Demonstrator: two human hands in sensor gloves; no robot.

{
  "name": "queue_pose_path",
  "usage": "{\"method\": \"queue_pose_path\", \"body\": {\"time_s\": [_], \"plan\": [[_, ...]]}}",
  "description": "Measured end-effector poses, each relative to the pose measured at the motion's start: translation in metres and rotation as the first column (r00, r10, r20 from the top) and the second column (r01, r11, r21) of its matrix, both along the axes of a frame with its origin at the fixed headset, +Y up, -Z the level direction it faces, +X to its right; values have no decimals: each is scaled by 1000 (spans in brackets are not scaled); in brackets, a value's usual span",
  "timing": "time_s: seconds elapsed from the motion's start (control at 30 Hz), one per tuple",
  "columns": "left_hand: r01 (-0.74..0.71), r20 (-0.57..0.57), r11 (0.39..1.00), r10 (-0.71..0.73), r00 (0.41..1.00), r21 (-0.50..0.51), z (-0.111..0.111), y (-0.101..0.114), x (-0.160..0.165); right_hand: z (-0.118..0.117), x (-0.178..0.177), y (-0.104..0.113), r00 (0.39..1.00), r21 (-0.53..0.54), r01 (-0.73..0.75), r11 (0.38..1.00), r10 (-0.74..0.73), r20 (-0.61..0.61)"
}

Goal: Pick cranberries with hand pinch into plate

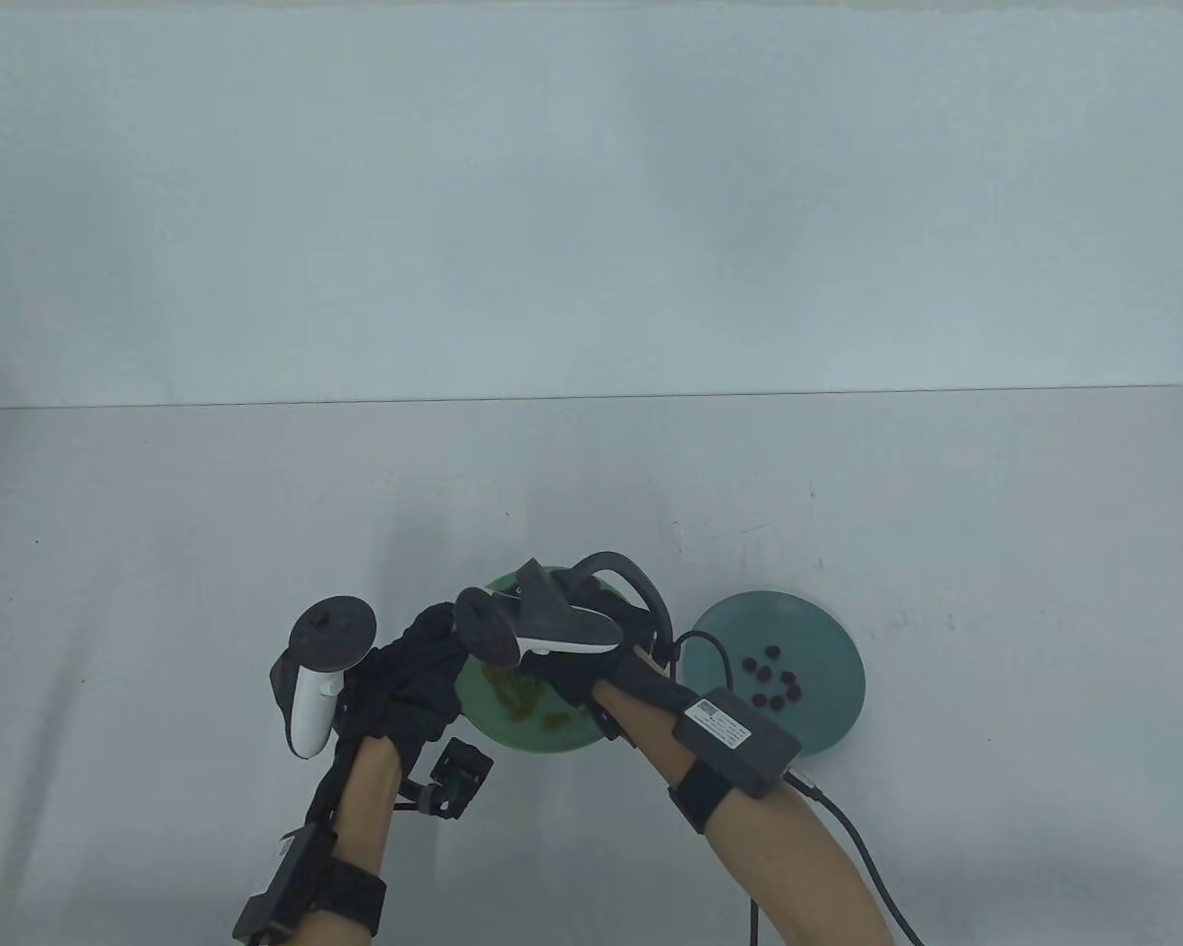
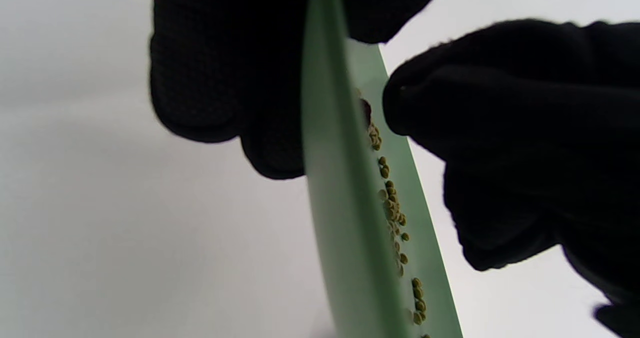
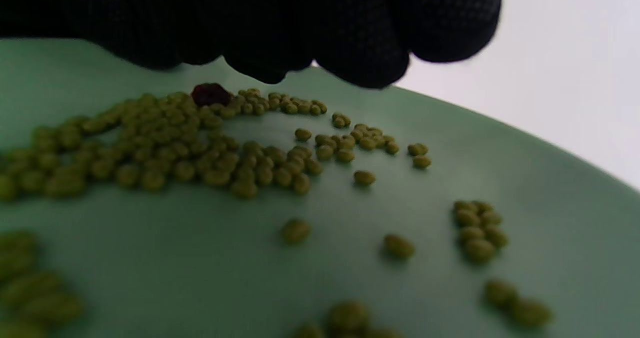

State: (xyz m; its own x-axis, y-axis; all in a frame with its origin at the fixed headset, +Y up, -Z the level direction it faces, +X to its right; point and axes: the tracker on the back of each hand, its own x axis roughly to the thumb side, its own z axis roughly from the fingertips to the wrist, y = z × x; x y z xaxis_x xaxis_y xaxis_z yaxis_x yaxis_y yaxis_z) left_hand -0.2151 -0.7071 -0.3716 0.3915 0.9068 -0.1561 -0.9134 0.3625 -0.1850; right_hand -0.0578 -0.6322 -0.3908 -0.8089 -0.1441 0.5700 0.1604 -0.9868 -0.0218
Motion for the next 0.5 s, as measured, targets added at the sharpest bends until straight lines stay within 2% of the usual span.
{"method": "queue_pose_path", "body": {"time_s": [0.5], "plan": [[12, 7, 1000, -12, 1000, 4, 0, 0, 2, 3, -8, -10, 996, 36, -81, 996, 83, -32]]}}
